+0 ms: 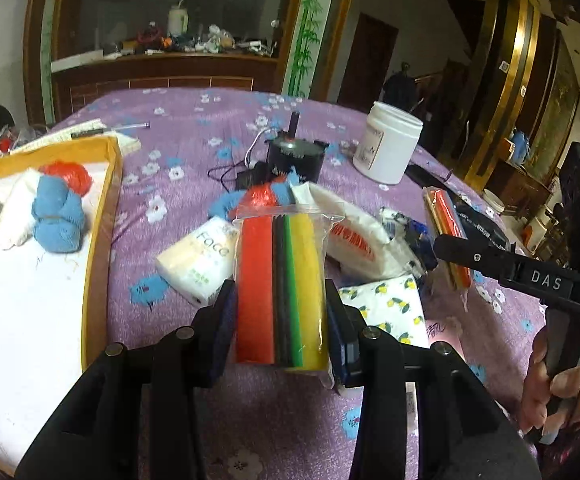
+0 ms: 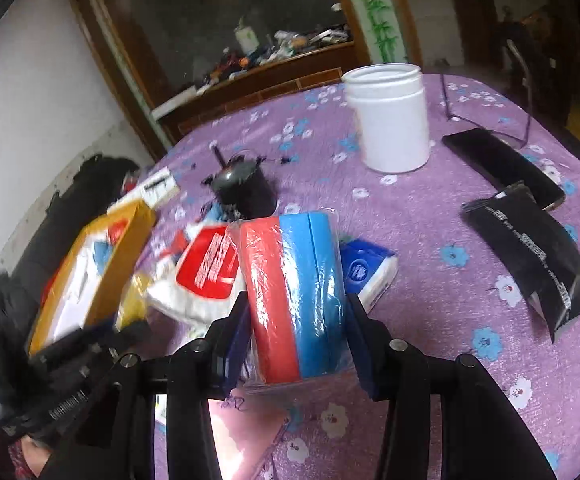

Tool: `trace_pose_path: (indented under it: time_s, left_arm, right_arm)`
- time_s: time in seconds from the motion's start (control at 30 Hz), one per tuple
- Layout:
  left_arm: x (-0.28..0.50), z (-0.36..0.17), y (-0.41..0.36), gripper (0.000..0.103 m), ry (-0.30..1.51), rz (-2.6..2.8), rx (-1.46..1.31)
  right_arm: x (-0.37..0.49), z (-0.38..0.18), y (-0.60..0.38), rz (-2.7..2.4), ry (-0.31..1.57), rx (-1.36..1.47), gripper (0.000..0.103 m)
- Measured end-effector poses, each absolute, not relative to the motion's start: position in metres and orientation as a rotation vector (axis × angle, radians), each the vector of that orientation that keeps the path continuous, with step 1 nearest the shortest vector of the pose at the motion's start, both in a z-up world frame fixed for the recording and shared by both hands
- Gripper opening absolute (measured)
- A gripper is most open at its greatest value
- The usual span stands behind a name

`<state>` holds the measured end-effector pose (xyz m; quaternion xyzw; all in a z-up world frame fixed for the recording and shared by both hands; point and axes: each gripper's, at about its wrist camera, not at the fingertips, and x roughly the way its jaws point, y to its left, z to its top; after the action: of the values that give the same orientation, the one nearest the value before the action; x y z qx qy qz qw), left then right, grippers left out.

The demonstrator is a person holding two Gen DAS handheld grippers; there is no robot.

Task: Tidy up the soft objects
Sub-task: 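Lift the rainbow sponge with the left gripper while the right grasps the blue-red sponge pack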

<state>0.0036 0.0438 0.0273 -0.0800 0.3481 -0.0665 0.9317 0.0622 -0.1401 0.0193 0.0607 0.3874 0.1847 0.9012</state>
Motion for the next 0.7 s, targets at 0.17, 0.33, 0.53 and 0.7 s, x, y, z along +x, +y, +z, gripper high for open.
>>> trace_pose_path:
  time_s: [0.17, 0.33, 0.53, 0.7]
  left_arm:
    - [-0.002, 0.032, 0.04, 0.038, 0.672, -0.126, -0.122]
    - [-0.006, 0.038, 0.043, 0.038, 0.623, -0.083, -0.101]
    - [-0.01, 0.041, 0.042, 0.038, 0.578, -0.023, -0.051]
    - [-0.011, 0.041, 0.041, 0.038, 0.571, 0.003, -0.03]
  right_arm:
    - [0.056, 0.017, -0.135, 0.405, 0.793, 0.11, 0.047]
    - [0.044, 0.025, -0.123, 0.441, 0.74, 0.06, 0.047]
    - [0.033, 0.028, -0.11, 0.493, 0.705, 0.016, 0.047]
    - [0.025, 0.034, -0.107, 0.537, 0.666, 0.009, 0.047]
